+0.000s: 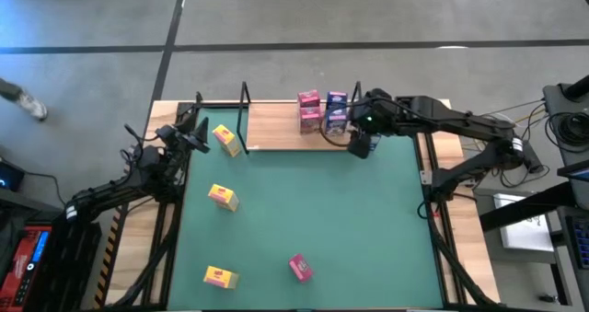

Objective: Stack cereal on shelf
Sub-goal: Put the middle yellow cereal box on the shelf

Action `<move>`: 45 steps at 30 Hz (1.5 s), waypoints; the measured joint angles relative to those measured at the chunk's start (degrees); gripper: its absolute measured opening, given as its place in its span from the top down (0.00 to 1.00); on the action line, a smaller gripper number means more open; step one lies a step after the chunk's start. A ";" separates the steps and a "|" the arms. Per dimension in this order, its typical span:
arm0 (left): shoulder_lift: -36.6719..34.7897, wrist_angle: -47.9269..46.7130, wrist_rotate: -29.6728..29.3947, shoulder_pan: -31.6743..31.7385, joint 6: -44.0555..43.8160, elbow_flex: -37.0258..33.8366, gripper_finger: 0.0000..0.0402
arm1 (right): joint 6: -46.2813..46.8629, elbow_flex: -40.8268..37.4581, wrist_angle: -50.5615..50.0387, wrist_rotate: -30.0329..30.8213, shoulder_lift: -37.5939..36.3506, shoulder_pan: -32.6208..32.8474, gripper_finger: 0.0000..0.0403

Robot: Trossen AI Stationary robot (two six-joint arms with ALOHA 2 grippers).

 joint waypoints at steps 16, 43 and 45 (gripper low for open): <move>0.01 -0.07 0.37 -0.02 -8.05 0.01 0.26 | 0.49 -8.07 -0.03 -0.06 -1.71 0.00 0.39; 0.00 1.14 0.57 -0.02 -7.72 0.00 0.26 | 0.93 -8.11 0.14 -0.04 -1.44 0.00 0.39; 0.01 0.86 2.97 -0.02 -7.74 0.00 0.26 | 1.08 -8.11 0.14 -0.04 -1.41 0.00 0.39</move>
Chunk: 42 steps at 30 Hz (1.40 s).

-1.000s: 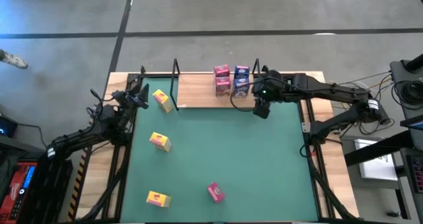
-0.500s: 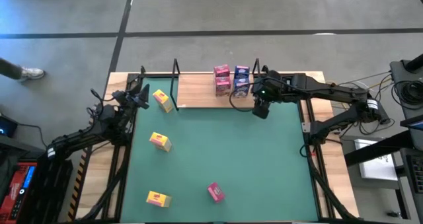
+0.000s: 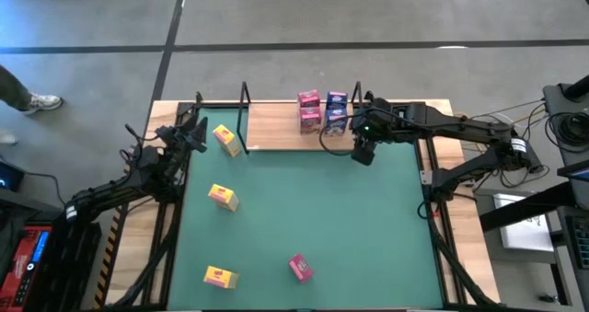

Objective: Stack cereal on shelf
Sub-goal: Put the middle yellow cereal box on the shelf

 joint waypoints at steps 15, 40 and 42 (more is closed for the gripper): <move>0.39 0.11 13.47 0.00 -2.28 0.02 0.26 | -0.16 -0.02 1.42 -0.17 1.13 0.00 0.39; 31.67 -71.69 12.56 0.04 -1.58 40.24 0.34 | -1.62 -0.02 0.18 -0.07 1.13 -0.02 0.39; 33.12 -73.64 17.64 0.04 3.14 41.11 0.34 | -2.71 -0.02 0.19 -0.07 1.13 0.00 0.39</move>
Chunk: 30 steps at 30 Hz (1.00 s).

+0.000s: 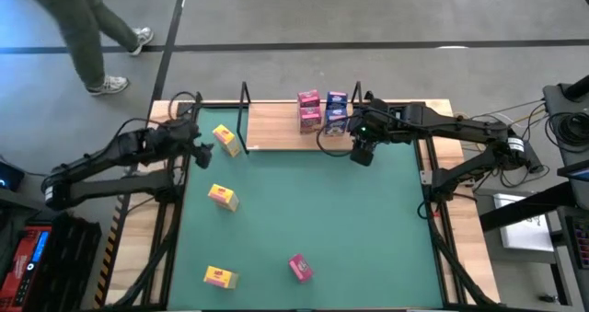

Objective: Stack cereal on shelf
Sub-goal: Put the middle yellow cereal box on the shelf

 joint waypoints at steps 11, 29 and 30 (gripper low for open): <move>9.98 2.60 5.08 0.00 -1.42 0.17 0.34 | -0.47 0.00 0.88 0.00 -0.02 -0.01 0.39; 22.74 -1.84 21.63 -15.13 -4.44 14.57 0.34 | -0.44 0.00 0.88 0.00 -0.04 -0.01 0.39; 23.53 -2.29 21.14 -17.05 -4.82 14.58 0.34 | -0.41 0.00 0.88 0.00 -0.04 -0.02 0.39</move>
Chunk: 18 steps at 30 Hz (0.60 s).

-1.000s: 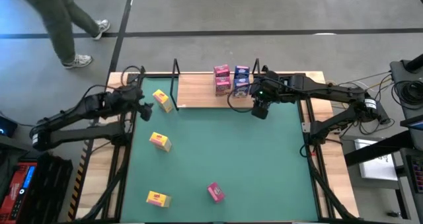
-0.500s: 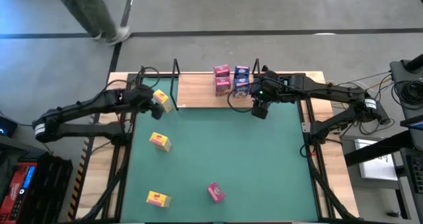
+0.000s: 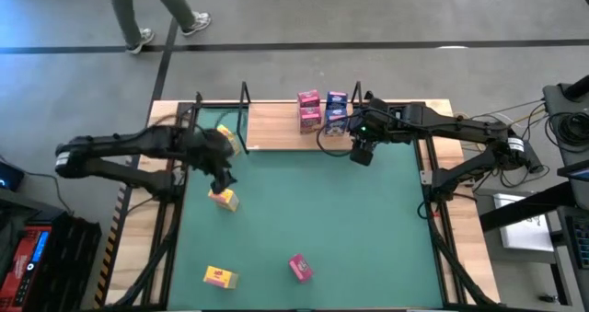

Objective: Stack cereal on shelf
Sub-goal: Put the middle yellow cereal box on the shelf

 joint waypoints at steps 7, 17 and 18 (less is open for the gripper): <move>4.59 -9.60 -5.67 -11.36 -7.45 0.00 0.34 | 0.01 0.00 0.00 0.00 0.00 0.01 0.39; 7.29 -13.67 -8.09 -19.89 -2.30 0.00 0.34 | -0.03 0.00 0.00 0.00 0.00 0.00 0.39; 7.78 -14.25 -9.04 -20.12 -0.84 0.00 0.34 | -0.01 0.00 0.00 0.00 0.00 0.00 0.39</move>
